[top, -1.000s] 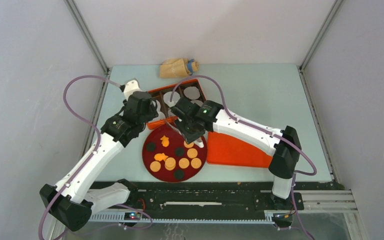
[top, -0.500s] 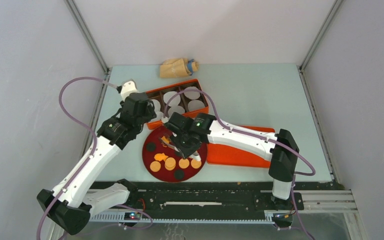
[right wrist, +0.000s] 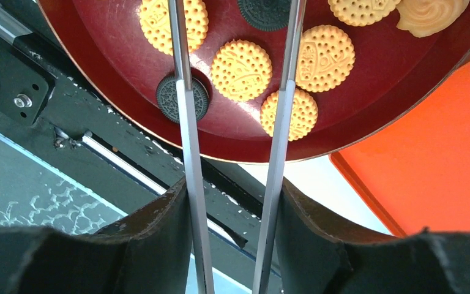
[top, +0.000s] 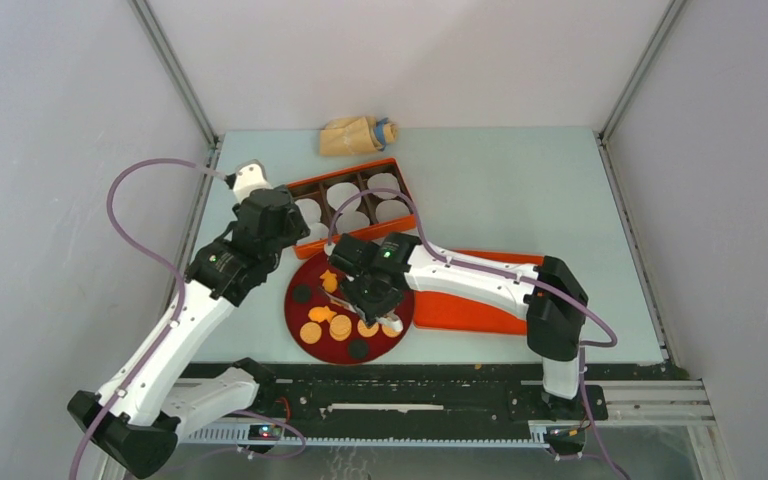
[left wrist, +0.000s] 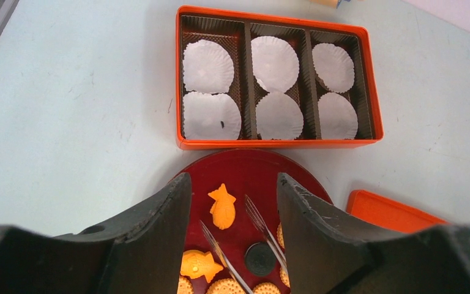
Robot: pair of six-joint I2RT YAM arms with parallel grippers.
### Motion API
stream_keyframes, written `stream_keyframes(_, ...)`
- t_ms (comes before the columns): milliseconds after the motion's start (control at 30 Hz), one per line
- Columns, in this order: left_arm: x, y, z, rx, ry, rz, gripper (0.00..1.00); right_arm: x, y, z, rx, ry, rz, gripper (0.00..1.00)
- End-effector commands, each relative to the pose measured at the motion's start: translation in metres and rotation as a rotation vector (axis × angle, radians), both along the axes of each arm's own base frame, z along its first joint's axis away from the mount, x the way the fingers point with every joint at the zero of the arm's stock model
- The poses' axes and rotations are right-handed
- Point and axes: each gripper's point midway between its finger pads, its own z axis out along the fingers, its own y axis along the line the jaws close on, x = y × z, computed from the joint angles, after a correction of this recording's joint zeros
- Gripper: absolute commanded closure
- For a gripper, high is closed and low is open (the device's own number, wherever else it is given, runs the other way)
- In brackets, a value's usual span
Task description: Pack the cookies
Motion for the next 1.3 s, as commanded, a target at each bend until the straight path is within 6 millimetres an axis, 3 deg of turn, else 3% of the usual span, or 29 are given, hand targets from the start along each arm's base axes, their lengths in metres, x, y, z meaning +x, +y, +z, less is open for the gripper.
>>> stream_keyframes(0, -0.003, 0.007, 0.002, -0.015, -0.03, 0.025, 0.41, 0.001, 0.014, 0.007, 0.026, 0.0, -0.016, 0.47)
stream_keyframes(133, -0.004, 0.009, 0.001, -0.01, -0.029, 0.024, 0.4, 0.009, 0.01, 0.003, -0.002, -0.026, -0.054, 0.56)
stream_keyframes(233, -0.004, 0.008, -0.002, -0.01, -0.024, 0.023, 0.4, 0.017, 0.007, 0.011, 0.003, -0.036, -0.072, 0.8)
stream_keyframes(300, -0.003, 0.006, -0.003, -0.018, -0.019, 0.014, 0.4, 0.022, 0.005, 0.02, 0.011, -0.056, -0.078, 0.87)
stream_keyframes(533, 0.003, -0.001, 0.006, -0.048, -0.037, 0.0, 0.41, 0.06, -0.004, 0.092, 0.133, -0.225, -0.114, 0.91)
stream_keyframes(733, 0.012, -0.004, 0.012, -0.028, -0.033, 0.0, 0.41, 0.105, -0.013, 0.115, 0.187, -0.268, -0.167, 0.92)
stream_keyframes(867, 0.015, -0.002, 0.011, -0.008, -0.026, 0.01, 0.41, 0.145, -0.008, 0.113, 0.221, -0.272, -0.201, 0.92)
stream_keyframes(1067, 0.019, 0.005, 0.011, 0.026, -0.016, 0.034, 0.41, 0.204, 0.006, 0.085, 0.206, -0.275, -0.216, 0.93)
stream_keyframes(1267, 0.016, 0.015, 0.011, 0.04, -0.012, 0.067, 0.41, 0.231, 0.0, 0.063, 0.202, -0.212, -0.249, 0.93)
